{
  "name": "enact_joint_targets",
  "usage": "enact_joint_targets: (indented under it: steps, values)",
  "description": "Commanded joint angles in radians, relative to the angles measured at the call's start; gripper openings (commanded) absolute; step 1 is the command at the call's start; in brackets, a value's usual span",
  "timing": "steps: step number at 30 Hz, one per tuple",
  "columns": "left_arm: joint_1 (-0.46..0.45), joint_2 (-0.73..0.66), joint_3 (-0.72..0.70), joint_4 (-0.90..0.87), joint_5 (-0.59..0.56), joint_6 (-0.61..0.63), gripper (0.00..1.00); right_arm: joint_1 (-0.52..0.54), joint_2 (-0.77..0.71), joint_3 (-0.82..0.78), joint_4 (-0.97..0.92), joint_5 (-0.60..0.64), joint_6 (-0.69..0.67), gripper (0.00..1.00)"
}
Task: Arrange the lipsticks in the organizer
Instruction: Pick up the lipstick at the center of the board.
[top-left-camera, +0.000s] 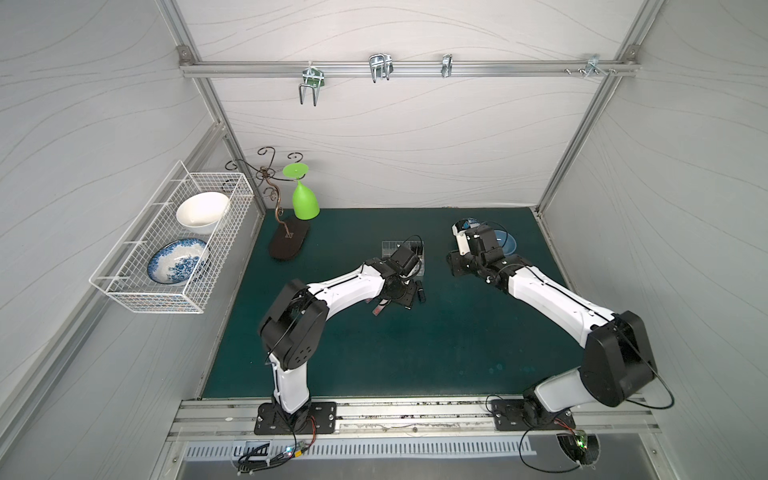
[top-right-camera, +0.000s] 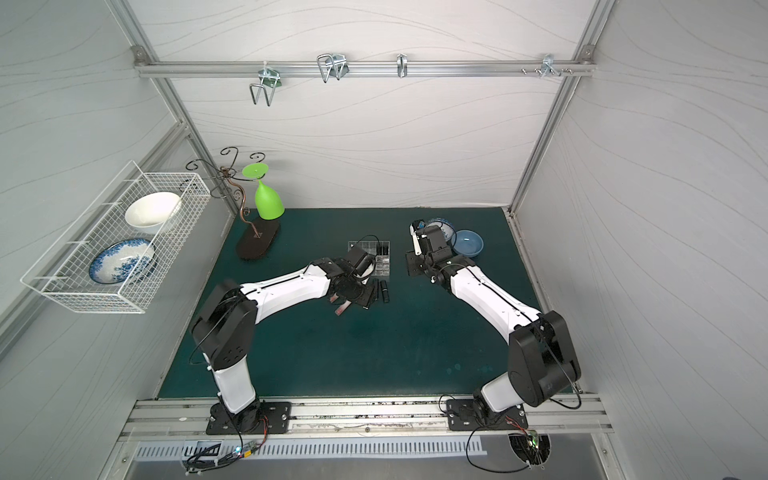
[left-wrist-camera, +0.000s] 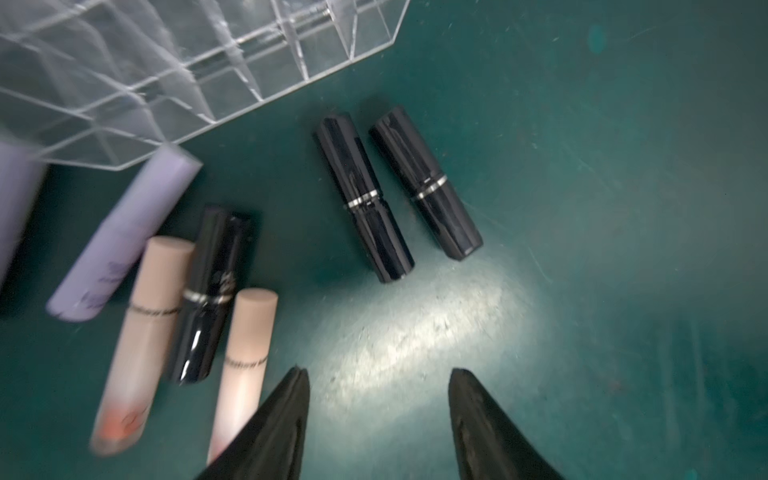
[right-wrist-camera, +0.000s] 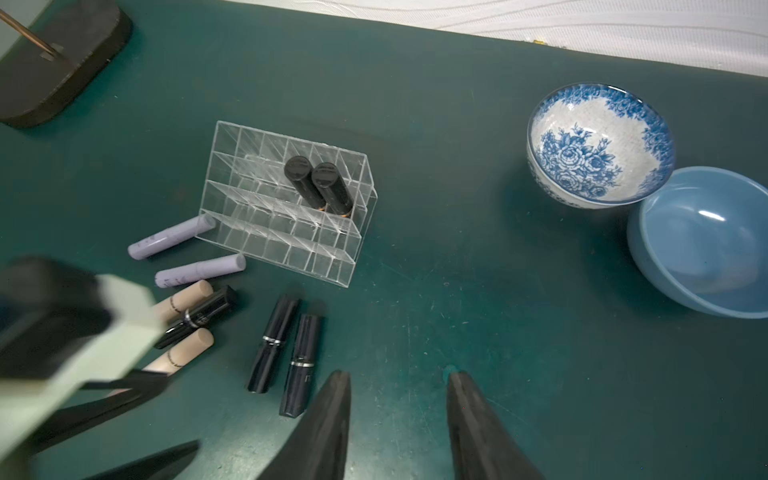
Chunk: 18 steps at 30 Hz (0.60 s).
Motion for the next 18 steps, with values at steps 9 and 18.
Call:
enact_joint_targets:
  steps: [9,18]
  values:
    - [-0.003,0.164,0.185,-0.049,-0.030,0.009,0.51,-0.001,-0.051,0.002,0.010,-0.046,0.022,0.43]
    - [-0.001,0.214,0.205,-0.050,-0.043,0.010,0.49,-0.003,-0.050,0.006,0.007,-0.059,0.024,0.43]
